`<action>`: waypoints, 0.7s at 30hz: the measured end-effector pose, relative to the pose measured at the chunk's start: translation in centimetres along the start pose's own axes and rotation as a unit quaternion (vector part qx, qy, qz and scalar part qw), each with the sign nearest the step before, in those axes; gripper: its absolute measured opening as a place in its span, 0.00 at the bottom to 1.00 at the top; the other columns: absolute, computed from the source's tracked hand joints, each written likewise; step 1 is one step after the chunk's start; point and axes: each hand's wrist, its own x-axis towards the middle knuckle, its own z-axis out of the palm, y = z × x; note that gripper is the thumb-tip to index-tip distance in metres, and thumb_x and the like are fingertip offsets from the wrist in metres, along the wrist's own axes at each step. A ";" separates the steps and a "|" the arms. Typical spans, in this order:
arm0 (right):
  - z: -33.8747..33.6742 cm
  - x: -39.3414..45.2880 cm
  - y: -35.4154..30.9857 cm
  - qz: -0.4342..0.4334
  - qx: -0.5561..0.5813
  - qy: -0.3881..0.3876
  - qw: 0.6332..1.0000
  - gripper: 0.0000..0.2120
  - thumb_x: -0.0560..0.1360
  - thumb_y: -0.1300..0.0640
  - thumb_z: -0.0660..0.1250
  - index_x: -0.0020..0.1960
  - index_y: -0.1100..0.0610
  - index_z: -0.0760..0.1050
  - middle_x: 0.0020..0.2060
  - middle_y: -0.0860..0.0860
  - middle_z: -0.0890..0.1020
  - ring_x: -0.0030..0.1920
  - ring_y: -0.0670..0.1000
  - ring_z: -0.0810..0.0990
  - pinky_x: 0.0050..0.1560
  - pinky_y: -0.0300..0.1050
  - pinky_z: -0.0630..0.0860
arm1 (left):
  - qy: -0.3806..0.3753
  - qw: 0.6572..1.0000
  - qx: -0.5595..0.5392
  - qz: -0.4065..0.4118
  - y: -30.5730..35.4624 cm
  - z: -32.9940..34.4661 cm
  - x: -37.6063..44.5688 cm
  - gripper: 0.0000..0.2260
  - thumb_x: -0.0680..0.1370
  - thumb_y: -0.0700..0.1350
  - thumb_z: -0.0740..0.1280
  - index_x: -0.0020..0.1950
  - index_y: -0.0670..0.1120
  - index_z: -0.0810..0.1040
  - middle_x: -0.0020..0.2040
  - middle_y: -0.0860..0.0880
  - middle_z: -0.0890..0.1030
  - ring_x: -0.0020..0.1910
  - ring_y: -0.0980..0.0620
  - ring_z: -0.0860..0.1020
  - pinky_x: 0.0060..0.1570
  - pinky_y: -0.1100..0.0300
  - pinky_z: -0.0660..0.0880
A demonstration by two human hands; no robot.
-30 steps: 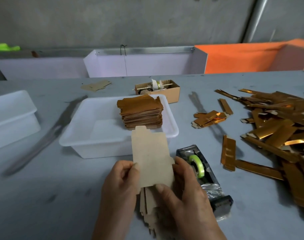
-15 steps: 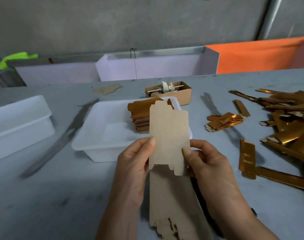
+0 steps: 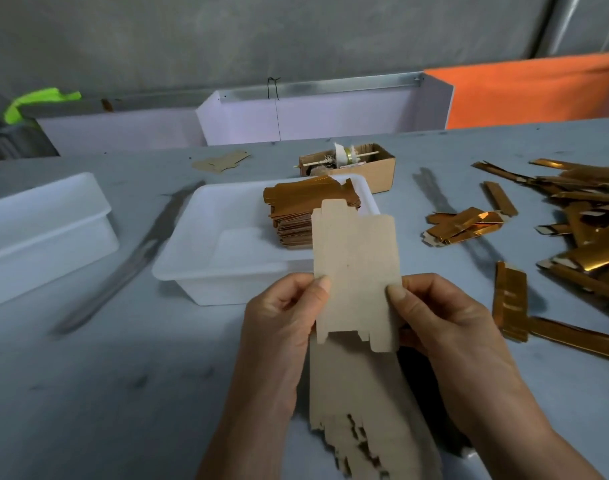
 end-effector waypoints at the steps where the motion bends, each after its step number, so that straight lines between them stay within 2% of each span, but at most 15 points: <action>1: 0.1 0.0 -0.1 0.003 0.009 -0.005 1.000 0.06 0.74 0.53 0.66 0.40 0.51 0.80 0.39 0.50 0.85 0.42 0.51 0.83 0.45 0.45 0.81 | -0.015 1.000 -0.015 -0.018 0.1 0.0 0.0 0.05 0.72 0.48 0.70 0.43 0.48 0.84 0.42 0.45 0.85 0.40 0.49 0.83 0.40 0.59 0.80; 4: 0.3 -0.2 -0.5 -0.001 0.043 -0.032 0.999 0.05 0.71 0.55 0.67 0.39 0.54 0.81 0.37 0.52 0.84 0.37 0.51 0.83 0.36 0.38 0.79 | -0.080 0.986 -0.109 -0.097 0.6 0.3 -0.1 0.18 0.65 0.47 0.72 0.53 0.43 0.83 0.49 0.42 0.85 0.47 0.46 0.83 0.45 0.57 0.81; 6: 0.2 -0.4 -0.8 -0.008 0.046 -0.043 0.998 0.06 0.68 0.52 0.67 0.39 0.54 0.81 0.37 0.53 0.84 0.37 0.51 0.83 0.36 0.37 0.79 | -0.107 0.977 -0.135 -0.124 1.0 0.4 0.0 0.21 0.64 0.45 0.73 0.56 0.40 0.81 0.52 0.41 0.84 0.50 0.45 0.83 0.48 0.56 0.81; 12: -0.6 -0.6 -1.0 -0.036 -0.005 -0.050 0.998 0.08 0.64 0.48 0.67 0.39 0.51 0.80 0.37 0.54 0.83 0.40 0.54 0.82 0.43 0.46 0.81 | -0.105 0.979 -0.110 -0.133 1.3 1.0 0.0 0.13 0.61 0.45 0.76 0.45 0.46 0.86 0.45 0.44 0.86 0.42 0.48 0.85 0.36 0.60 0.80; 16: -0.7 -0.5 -1.2 -0.036 -0.003 -0.073 0.997 0.06 0.65 0.50 0.67 0.38 0.51 0.80 0.36 0.55 0.83 0.39 0.52 0.83 0.40 0.42 0.81 | -0.088 0.981 -0.105 -0.140 1.1 1.3 0.2 0.17 0.58 0.45 0.81 0.45 0.48 0.86 0.46 0.45 0.86 0.43 0.47 0.85 0.38 0.59 0.80; 19: -0.6 -0.3 -0.7 -0.045 -0.008 -0.054 0.998 0.02 0.70 0.57 0.69 0.39 0.53 0.80 0.34 0.55 0.81 0.39 0.56 0.81 0.39 0.43 0.81 | -0.076 0.985 -0.082 -0.129 1.0 1.3 0.2 0.15 0.61 0.46 0.77 0.46 0.49 0.86 0.45 0.44 0.86 0.43 0.46 0.85 0.40 0.56 0.80; 21: -0.6 -0.4 -0.5 -0.045 0.003 -0.057 0.997 0.06 0.72 0.61 0.67 0.43 0.52 0.81 0.32 0.54 0.77 0.38 0.56 0.80 0.38 0.42 0.80 | -0.075 0.986 -0.061 -0.136 0.9 1.2 0.2 0.14 0.61 0.48 0.76 0.47 0.49 0.86 0.45 0.44 0.86 0.44 0.45 0.85 0.43 0.53 0.80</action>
